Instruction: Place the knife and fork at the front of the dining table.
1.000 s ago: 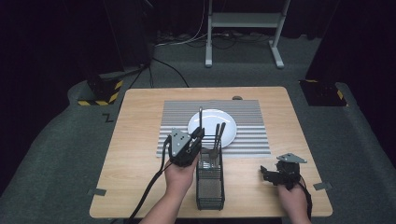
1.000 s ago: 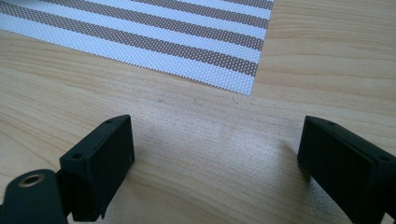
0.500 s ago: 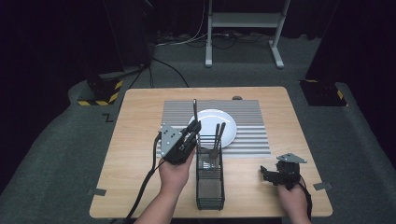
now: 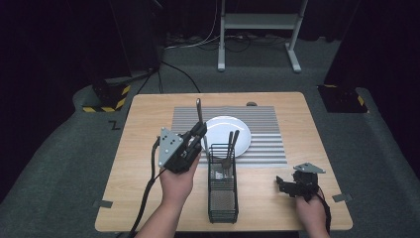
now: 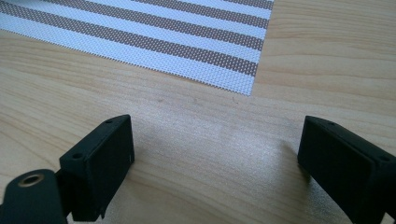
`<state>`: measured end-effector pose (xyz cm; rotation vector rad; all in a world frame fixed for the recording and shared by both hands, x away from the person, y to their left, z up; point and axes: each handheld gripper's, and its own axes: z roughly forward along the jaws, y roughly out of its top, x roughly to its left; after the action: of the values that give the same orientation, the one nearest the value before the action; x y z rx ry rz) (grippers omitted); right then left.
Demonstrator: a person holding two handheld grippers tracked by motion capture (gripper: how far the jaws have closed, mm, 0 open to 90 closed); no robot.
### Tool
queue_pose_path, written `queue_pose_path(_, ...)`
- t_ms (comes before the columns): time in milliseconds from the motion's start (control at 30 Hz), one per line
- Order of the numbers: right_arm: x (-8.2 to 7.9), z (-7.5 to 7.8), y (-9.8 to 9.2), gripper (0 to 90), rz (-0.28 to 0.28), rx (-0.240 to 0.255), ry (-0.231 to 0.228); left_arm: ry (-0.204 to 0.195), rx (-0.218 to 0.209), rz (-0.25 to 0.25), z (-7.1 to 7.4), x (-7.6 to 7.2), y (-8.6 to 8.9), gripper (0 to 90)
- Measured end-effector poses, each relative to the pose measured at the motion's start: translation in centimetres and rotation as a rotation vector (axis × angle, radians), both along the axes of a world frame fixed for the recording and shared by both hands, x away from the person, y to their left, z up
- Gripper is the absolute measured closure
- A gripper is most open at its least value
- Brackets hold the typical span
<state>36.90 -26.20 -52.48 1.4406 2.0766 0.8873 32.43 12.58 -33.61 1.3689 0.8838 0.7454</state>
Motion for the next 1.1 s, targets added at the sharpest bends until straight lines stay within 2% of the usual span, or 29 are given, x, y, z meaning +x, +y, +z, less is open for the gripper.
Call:
queue_pose_path(233, 0.0, 0.0, 0.0, 10.6, 0.0, 0.0, 0.0, 0.007, 0.026, 0.022, -0.1, 0.1, 1.0, 82.0)
queue_pose_path(533, 0.0, 0.0, 0.0, 10.6, 0.0, 0.001, 0.0, 0.031, 0.012, 0.049, -1.3, 0.5, 2.5, 82.0)
queue_pose_path(800, 0.0, 0.0, 0.0, 10.6, 0.0, 0.001, 0.0, 0.057, 0.035, 0.083, -3.0, 1.0, 3.7, 82.0)
queue_pose_path(933, 0.0, 0.0, 0.0, 10.7, 0.0, 0.001, 0.0, 0.087, 0.029, 0.101, -4.0, 1.6, 4.3, 82.0)
queue_pose_path(1100, 0.0, 0.0, 0.0, 10.7, 0.0, 0.001, 0.0, 0.121, 0.054, 0.127, -5.5, 2.7, 4.9, 82.0)
